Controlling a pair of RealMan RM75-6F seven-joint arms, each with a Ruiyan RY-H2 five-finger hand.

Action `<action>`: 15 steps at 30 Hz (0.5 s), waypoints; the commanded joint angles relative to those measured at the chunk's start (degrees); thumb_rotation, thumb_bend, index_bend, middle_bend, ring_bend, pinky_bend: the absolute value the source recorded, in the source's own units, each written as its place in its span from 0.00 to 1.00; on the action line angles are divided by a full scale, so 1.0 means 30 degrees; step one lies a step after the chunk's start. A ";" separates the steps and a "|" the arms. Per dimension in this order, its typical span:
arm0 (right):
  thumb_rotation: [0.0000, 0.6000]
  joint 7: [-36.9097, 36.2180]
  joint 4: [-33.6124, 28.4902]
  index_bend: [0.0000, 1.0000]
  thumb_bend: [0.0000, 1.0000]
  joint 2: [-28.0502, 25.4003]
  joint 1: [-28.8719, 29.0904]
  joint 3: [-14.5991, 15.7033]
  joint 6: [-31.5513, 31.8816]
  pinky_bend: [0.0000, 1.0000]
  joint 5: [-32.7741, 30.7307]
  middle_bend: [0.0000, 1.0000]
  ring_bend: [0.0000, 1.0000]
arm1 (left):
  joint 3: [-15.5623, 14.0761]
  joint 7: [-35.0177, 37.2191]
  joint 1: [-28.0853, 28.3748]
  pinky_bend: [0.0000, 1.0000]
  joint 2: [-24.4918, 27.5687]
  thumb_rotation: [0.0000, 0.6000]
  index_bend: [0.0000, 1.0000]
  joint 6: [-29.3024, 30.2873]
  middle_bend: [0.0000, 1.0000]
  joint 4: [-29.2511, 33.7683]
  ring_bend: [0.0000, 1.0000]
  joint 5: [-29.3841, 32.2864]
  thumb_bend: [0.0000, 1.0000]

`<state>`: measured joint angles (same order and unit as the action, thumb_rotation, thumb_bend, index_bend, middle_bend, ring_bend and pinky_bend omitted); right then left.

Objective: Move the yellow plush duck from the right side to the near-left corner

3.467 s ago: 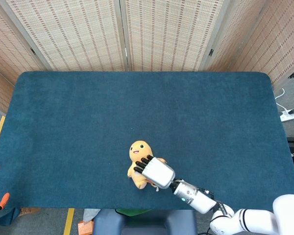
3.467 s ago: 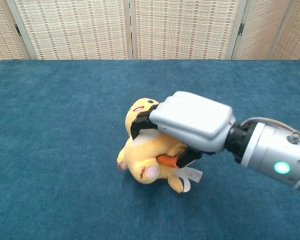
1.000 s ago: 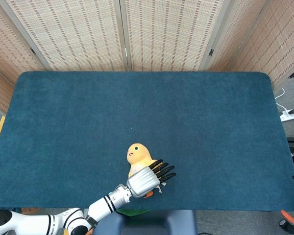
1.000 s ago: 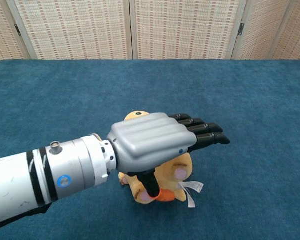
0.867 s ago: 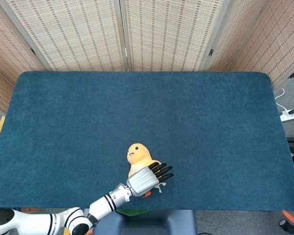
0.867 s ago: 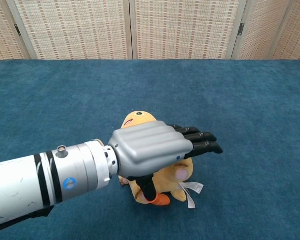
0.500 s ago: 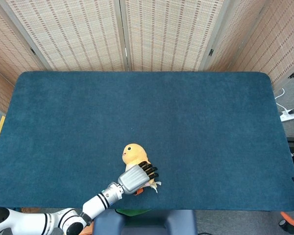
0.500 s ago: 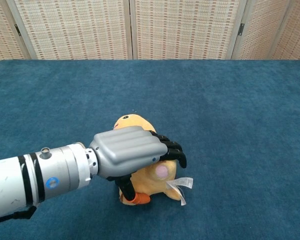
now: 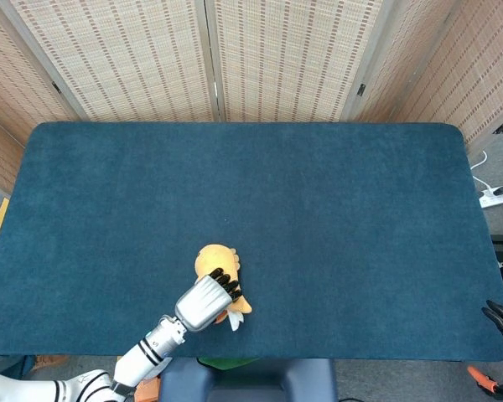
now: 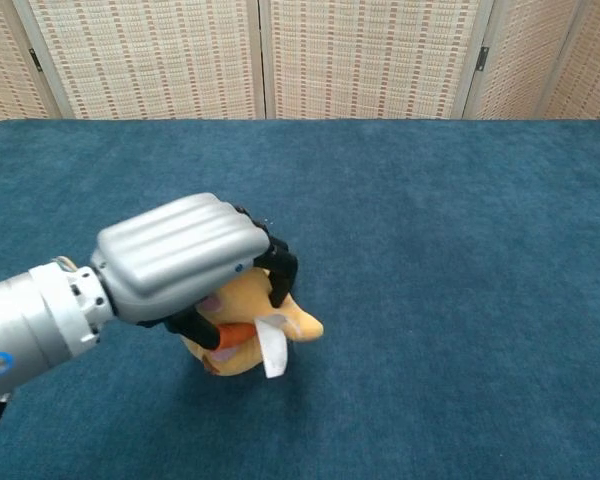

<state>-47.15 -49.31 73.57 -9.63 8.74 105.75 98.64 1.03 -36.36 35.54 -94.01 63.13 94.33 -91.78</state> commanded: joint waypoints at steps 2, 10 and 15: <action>1.00 0.0847 -0.0873 0.00 0.14 -0.0309 0.0123 0.0068 0.0188 0.00 0.0439 0.00 0.00 | -0.1532 -0.0811 -0.1563 1.00 0.2171 1.00 0.69 0.2361 0.79 0.1470 0.69 -0.1813 0.74; 1.00 0.3600 -0.3512 0.00 0.14 -0.0673 0.0891 0.0665 -0.0608 0.00 0.1933 0.00 0.00 | -0.2618 0.1852 -0.3269 1.00 0.4657 1.00 0.70 0.6728 0.81 -0.0578 0.71 -0.4970 0.75; 1.00 0.5572 -0.5488 0.00 0.14 -0.1043 0.1107 0.0857 -0.0927 0.00 0.2504 0.00 0.00 | -0.3121 0.3862 -0.4131 1.00 0.5169 1.00 0.70 0.8363 0.81 -0.2515 0.71 -0.5878 0.75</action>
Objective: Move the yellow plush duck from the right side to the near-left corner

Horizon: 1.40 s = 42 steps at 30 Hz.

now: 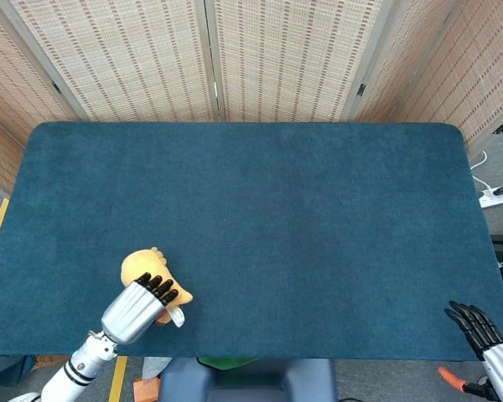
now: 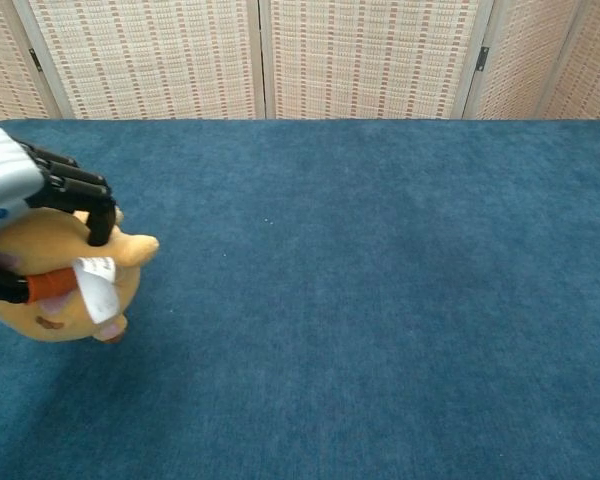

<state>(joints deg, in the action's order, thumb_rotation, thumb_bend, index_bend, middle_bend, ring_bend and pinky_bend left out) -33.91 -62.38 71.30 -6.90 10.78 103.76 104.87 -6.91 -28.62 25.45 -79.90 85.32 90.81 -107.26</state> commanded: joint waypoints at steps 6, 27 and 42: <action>1.00 0.3344 -0.3025 0.00 0.14 -0.0612 0.0133 0.0448 -0.0501 0.00 0.0958 0.00 0.00 | -0.0775 0.3619 -0.1448 1.00 -0.0352 1.00 0.70 0.1742 0.81 -0.4757 0.71 -0.1012 0.75; 1.00 0.5539 -0.4646 0.00 0.14 -0.0678 -0.0275 0.0713 -0.0124 0.00 0.1835 0.00 0.00 | -0.1621 0.9608 -0.2215 0.22 -0.1556 1.00 0.00 0.0883 0.01 -0.8783 0.02 -0.0226 0.25; 1.00 0.4357 -0.3837 0.00 0.15 -0.0422 0.0136 0.0727 0.0104 0.00 0.2365 0.00 0.00 | -0.2271 1.0070 -0.3839 0.12 0.1961 1.00 0.00 0.2923 0.00 -0.3616 0.00 -0.0375 0.22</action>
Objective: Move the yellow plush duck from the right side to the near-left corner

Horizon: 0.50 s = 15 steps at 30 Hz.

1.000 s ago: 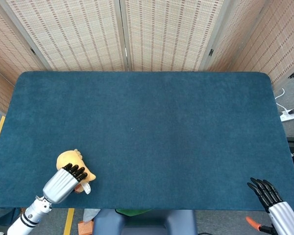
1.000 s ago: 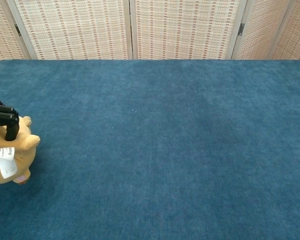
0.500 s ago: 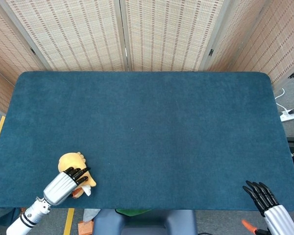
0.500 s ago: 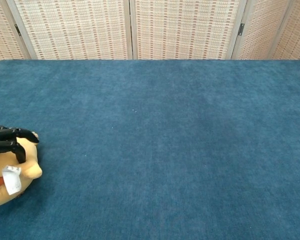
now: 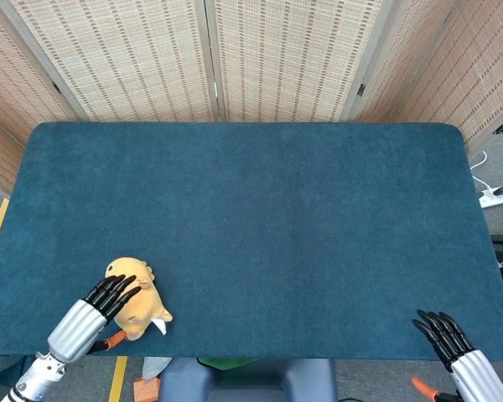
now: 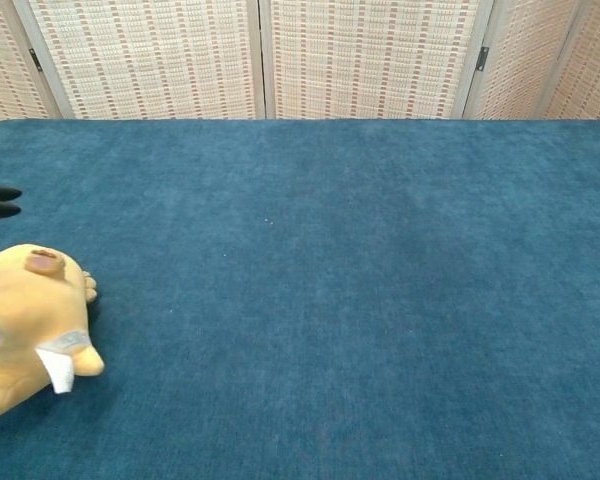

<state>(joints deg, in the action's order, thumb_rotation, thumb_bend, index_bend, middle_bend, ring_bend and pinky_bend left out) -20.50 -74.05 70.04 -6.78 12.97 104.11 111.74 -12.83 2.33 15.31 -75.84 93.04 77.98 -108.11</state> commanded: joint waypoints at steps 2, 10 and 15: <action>1.00 -0.0138 0.0063 0.00 0.15 -0.0028 0.0228 -0.0041 -0.0017 0.00 0.0171 0.00 0.00 | -0.0503 -0.0165 -0.0946 0.11 0.1189 1.00 0.00 0.0868 0.00 0.1314 0.00 -0.0091 0.22; 1.00 0.2519 -0.1000 0.00 0.15 -0.0280 0.0290 -0.1195 -0.0093 0.00 -0.0851 0.00 0.00 | -0.0292 0.1563 -0.4444 0.11 0.2994 1.00 0.00 0.3931 0.00 0.1941 0.00 0.3163 0.24; 1.00 0.5955 -0.2411 0.00 0.15 -0.0324 -0.0252 -0.2461 -0.0172 0.00 -0.2789 0.00 0.00 | 0.0648 0.2991 -0.5795 0.11 0.3471 1.00 0.00 0.4667 0.00 0.1235 0.00 0.5283 0.27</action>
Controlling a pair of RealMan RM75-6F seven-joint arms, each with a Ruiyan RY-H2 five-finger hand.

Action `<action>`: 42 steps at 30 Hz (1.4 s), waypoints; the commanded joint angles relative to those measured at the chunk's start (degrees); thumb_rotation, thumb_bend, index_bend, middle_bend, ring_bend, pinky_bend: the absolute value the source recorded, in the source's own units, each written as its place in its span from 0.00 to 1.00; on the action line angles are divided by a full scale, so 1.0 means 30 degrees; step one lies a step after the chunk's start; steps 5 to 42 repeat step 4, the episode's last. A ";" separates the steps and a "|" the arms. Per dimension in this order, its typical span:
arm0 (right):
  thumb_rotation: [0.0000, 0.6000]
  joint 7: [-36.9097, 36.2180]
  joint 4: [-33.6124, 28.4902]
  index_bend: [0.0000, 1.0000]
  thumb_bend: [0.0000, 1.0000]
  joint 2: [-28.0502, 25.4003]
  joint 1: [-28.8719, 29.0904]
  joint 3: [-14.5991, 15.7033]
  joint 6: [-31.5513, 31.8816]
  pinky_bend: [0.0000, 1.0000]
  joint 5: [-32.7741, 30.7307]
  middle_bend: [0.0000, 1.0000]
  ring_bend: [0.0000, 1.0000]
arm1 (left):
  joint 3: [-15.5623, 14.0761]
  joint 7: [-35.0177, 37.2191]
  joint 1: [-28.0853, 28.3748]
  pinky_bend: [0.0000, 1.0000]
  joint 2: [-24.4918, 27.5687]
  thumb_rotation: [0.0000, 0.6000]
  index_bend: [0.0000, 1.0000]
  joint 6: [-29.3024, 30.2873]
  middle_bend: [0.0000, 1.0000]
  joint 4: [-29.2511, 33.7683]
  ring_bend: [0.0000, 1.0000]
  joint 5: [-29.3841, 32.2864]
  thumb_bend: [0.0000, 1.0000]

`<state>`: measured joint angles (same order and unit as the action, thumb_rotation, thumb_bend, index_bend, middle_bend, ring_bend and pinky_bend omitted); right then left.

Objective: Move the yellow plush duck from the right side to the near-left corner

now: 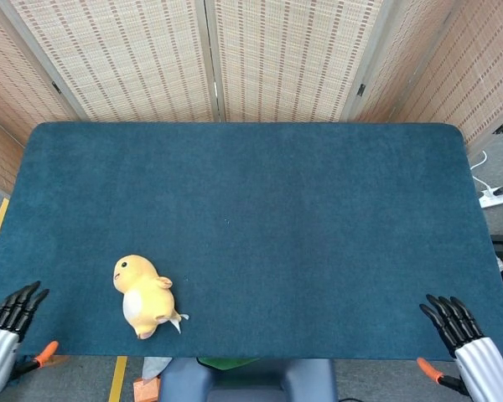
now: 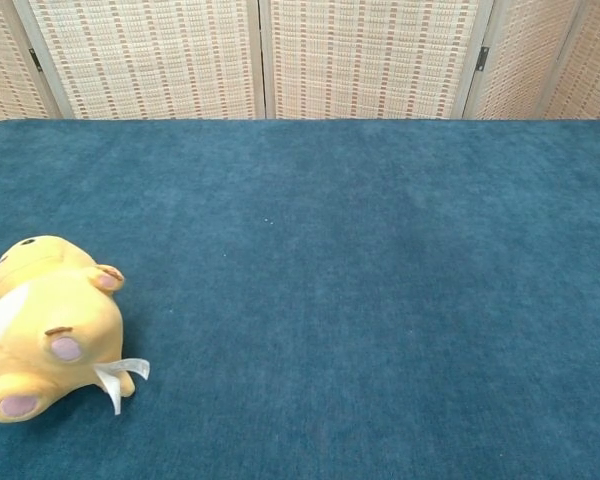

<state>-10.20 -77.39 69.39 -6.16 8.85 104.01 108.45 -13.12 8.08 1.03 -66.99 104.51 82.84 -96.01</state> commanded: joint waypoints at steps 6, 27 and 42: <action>1.00 0.4374 -0.2652 0.00 0.15 -0.0455 -0.0729 -0.1466 -0.0705 0.00 -0.2886 0.00 0.00 | 0.1126 0.2348 -0.1428 0.11 0.0705 1.00 0.00 0.0978 0.00 -0.0734 0.00 0.1333 0.28; 1.00 0.4374 -0.2652 0.00 0.15 -0.0455 -0.0729 -0.1466 -0.0705 0.00 -0.2886 0.00 0.00 | 0.1126 0.2348 -0.1428 0.11 0.0705 1.00 0.00 0.0978 0.00 -0.0734 0.00 0.1333 0.28; 1.00 0.4374 -0.2652 0.00 0.15 -0.0455 -0.0729 -0.1466 -0.0705 0.00 -0.2886 0.00 0.00 | 0.1126 0.2348 -0.1428 0.11 0.0705 1.00 0.00 0.0978 0.00 -0.0734 0.00 0.1333 0.28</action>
